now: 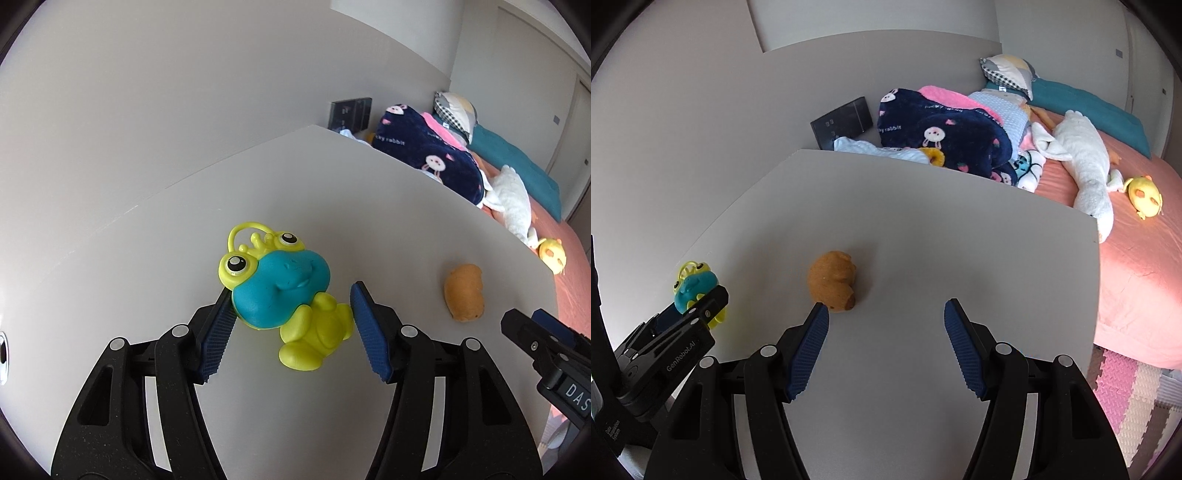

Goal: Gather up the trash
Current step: 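Grasp the green-blue frog toy with left tool while right tool grasps brown plush, then carry the frog toy and brown plush over the black trash bag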

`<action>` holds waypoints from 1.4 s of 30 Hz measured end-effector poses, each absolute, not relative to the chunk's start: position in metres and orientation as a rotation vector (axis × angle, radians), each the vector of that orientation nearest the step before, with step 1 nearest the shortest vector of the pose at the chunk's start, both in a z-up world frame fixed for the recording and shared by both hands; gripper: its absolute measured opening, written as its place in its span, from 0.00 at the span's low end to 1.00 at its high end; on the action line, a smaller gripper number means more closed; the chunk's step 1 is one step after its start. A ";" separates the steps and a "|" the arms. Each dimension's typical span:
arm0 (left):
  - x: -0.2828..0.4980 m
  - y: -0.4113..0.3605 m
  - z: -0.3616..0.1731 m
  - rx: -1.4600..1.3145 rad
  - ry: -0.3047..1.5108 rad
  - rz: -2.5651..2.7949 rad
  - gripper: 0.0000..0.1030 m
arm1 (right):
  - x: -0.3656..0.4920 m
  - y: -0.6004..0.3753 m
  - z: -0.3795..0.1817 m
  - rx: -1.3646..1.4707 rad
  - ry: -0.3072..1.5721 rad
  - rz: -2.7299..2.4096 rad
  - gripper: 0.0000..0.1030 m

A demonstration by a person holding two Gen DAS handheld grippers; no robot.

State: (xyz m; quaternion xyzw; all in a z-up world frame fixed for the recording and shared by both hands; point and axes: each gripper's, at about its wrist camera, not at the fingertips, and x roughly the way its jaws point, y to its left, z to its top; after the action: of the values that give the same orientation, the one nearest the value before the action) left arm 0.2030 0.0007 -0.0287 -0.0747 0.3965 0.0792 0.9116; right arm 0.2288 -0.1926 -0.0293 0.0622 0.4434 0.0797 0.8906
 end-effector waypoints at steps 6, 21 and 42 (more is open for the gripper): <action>0.203 0.031 -0.031 -0.195 0.814 0.241 0.59 | 0.245 -0.168 -0.033 0.081 0.924 0.179 0.64; 0.204 0.039 -0.035 -0.223 0.826 0.232 0.59 | 0.264 -0.150 -0.047 -0.001 0.970 0.196 0.37; 0.190 -0.010 -0.013 -0.149 0.821 0.139 0.59 | 0.218 -0.188 -0.012 0.017 0.946 0.231 0.37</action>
State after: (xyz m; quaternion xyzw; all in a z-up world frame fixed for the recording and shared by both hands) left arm 0.1902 -0.0098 -0.0128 -0.0725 0.3983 0.0675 0.9119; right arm 0.2177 -0.1878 -0.0118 0.0083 0.4546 0.1109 0.8837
